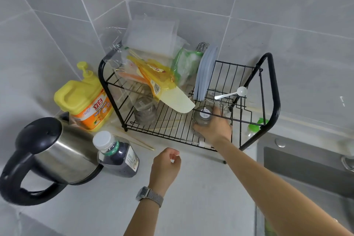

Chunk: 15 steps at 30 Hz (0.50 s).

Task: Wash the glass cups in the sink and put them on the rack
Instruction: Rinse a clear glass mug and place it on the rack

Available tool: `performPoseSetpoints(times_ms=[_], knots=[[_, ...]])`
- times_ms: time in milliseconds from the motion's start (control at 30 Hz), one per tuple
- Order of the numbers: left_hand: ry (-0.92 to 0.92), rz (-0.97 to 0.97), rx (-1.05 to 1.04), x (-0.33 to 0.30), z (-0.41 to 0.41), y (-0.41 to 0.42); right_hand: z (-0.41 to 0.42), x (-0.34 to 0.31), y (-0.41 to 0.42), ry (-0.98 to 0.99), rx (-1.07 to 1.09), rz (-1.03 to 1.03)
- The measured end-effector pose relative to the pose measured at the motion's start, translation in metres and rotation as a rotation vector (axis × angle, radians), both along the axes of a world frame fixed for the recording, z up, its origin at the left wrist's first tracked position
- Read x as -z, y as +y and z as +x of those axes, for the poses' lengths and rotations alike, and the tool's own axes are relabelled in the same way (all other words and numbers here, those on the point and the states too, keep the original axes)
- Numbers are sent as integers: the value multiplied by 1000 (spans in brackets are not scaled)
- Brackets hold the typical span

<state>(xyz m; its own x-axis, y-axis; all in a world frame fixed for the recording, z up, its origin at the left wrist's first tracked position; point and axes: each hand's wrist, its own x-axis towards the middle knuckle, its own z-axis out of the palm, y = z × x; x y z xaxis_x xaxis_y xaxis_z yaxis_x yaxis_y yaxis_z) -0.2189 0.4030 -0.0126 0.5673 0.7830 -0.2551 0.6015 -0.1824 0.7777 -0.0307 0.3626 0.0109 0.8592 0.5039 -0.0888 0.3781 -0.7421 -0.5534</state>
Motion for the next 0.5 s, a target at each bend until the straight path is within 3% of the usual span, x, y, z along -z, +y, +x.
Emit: performPoseSetpoints(times_ms=[200, 500], knots=[[7, 14, 24, -6, 4, -6, 14, 1, -14, 66, 89, 2], [15, 20, 28, -12, -3, -6, 9, 0, -16, -29, 83, -64]])
